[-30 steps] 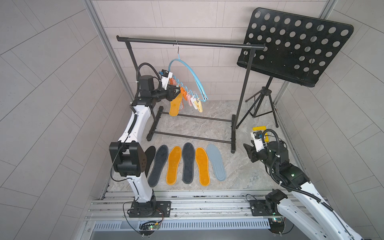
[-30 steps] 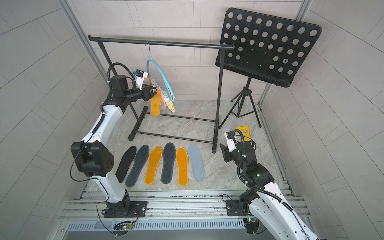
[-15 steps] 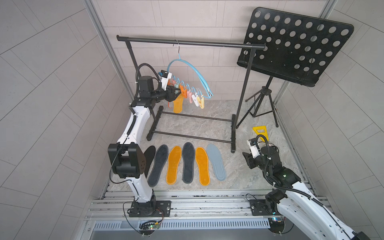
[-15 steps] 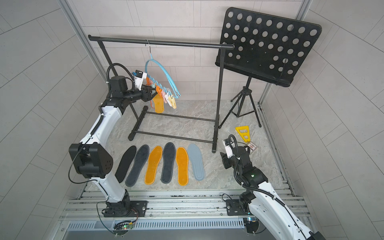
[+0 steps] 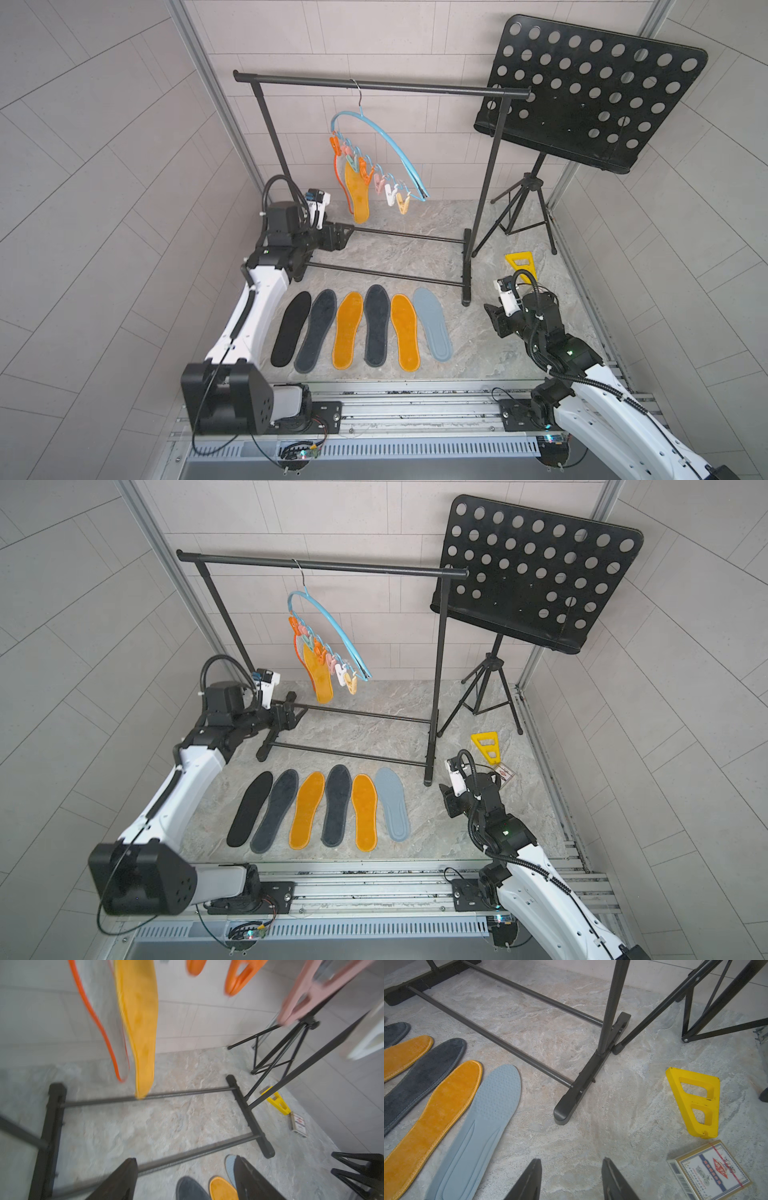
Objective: Take the shoe insoles off the hanger
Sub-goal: Remove the insole from the hanger.
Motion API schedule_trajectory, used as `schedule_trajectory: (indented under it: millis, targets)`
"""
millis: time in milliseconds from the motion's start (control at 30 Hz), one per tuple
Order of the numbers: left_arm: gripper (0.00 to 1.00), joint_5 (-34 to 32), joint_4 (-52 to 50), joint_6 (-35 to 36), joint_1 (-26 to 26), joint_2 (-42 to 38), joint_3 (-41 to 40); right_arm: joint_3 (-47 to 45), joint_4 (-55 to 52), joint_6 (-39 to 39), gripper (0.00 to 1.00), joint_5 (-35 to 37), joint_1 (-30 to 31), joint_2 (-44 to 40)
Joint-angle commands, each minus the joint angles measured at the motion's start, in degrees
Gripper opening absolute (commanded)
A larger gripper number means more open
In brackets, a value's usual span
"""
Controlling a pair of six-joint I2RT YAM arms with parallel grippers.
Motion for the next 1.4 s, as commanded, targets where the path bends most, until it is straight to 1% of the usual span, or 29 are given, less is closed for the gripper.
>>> schedule_trajectory:
  millis: [0, 100, 267, 300, 367, 500, 567, 767, 900, 933, 967, 1000, 1067, 1167, 1267, 1367]
  targets:
    - [0.78, -11.1, -5.2, -2.9, -0.9, -2.5, -7.6, 0.5, 0.6, 0.3, 0.50, -0.9, 0.4, 0.0]
    - [0.77, -11.3, -6.7, -2.7, -2.8, -7.8, -14.3, 0.3, 0.6, 0.4, 0.51, -1.5, 0.3, 0.5]
    - [0.76, -15.7, -15.1, -0.3, -7.8, -13.4, -18.7, 0.1, 1.1, 0.1, 0.50, -2.2, 0.3, 1.6]
    - [0.76, -17.5, -16.5, -0.2, -9.0, -14.2, -19.3, 0.1, 1.2, 0.1, 0.50, -2.2, 0.3, 1.8]
    - [0.76, -22.5, -19.5, 0.8, -12.1, -14.3, -17.8, -0.2, 1.4, 0.0, 0.51, -2.3, 0.3, 1.9]
    - [0.76, -22.4, -19.8, -0.2, -12.6, -14.3, -17.7, -0.3, 1.6, -0.2, 0.50, -3.3, 0.3, 2.1]
    - [0.76, -22.9, -19.5, -0.2, -14.0, -14.4, -18.1, -0.3, 1.7, -0.1, 0.50, -3.5, 0.3, 1.7]
    - [0.76, -24.6, -18.1, 0.4, -16.3, -14.2, -18.5, -1.4, 4.1, -0.2, 0.50, -8.8, 0.3, 0.8]
    - [0.76, -25.2, -17.7, 0.5, -17.6, -14.4, -18.7, -0.8, 5.4, 0.9, 0.49, -10.7, 0.3, 2.4]
    - [0.76, -25.4, -17.7, 0.5, -17.8, -14.5, -18.8, -0.1, 5.9, 1.4, 0.49, -12.4, 0.4, 3.4]
    - [0.76, -25.5, -17.6, 0.5, -18.1, -14.5, -18.9, 0.7, 6.6, 2.2, 0.49, -13.8, 0.4, 4.5]
    - [0.76, -25.7, -17.6, 0.5, -18.2, -14.7, -18.9, 1.9, 7.6, 4.9, 0.48, -14.6, 0.4, 6.5]
    - [0.76, -26.0, -17.6, 0.5, -18.3, -14.8, -19.0, 4.5, 10.0, 8.1, 0.48, -18.1, 0.4, 11.4]
    - [0.76, -26.0, -17.3, 0.5, -18.7, -14.7, -19.1, 9.8, 14.9, 8.9, 0.47, -22.9, 1.8, 21.1]
    - [0.76, -26.2, -17.5, 0.5, -19.1, -14.6, -19.0, 19.3, 16.4, 7.8, 0.48, -21.2, 5.3, 32.1]
    - [0.76, -26.6, -17.6, 0.5, -19.3, -14.5, -19.1, 31.3, 15.8, 7.2, 0.50, -19.6, 7.9, 43.7]
